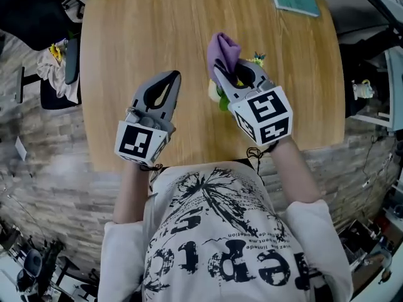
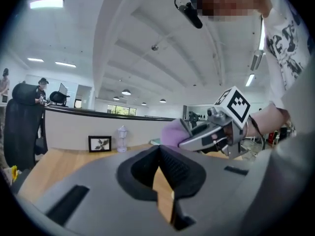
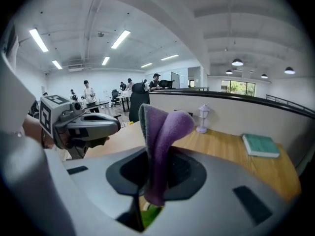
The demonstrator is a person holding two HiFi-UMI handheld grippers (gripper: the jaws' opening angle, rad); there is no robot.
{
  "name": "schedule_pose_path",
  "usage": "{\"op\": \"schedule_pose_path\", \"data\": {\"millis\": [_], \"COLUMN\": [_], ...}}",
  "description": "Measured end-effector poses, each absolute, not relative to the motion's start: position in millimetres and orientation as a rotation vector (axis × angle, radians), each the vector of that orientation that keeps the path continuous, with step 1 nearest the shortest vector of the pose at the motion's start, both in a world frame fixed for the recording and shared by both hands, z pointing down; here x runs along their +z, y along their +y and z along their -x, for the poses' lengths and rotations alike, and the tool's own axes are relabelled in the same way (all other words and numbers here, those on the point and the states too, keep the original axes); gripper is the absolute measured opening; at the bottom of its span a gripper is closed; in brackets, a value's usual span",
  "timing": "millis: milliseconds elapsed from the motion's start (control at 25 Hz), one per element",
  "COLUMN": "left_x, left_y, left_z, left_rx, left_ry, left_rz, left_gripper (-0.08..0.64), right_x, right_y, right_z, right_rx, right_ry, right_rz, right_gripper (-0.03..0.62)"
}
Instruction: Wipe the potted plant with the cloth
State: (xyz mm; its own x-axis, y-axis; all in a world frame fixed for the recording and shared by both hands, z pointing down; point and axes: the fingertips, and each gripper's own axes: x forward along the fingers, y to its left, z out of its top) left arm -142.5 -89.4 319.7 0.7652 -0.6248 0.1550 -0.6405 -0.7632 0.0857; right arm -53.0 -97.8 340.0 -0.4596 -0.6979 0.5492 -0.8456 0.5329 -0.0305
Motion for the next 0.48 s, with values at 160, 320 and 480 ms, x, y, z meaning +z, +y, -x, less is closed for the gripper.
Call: {"op": "schedule_pose_path", "data": {"millis": [160,320,480], "left_x": [331.6,348.1,364.3], "left_y": [-84.1,-76.8,-77.0], "left_z": [162.6,170.1,180.8], "left_rx": [0.210,0.251,0.266], "left_ry": [-0.918,-0.822,-0.776], "left_rz": [-2.834,-2.833,-2.809], "left_gripper": [0.003,0.003,0.003], "right_x": [370.0,406.4,439.7], "right_y": [-79.0,-64.5,-60.6], "right_z": [81.7,99.8,113.8], "right_rx": [0.530,0.632,0.710], "right_ry": [-2.227,-2.156,-2.084], "right_rz": [-1.298,-1.314,-1.350], "right_gripper": [0.072,0.072,0.072]}}
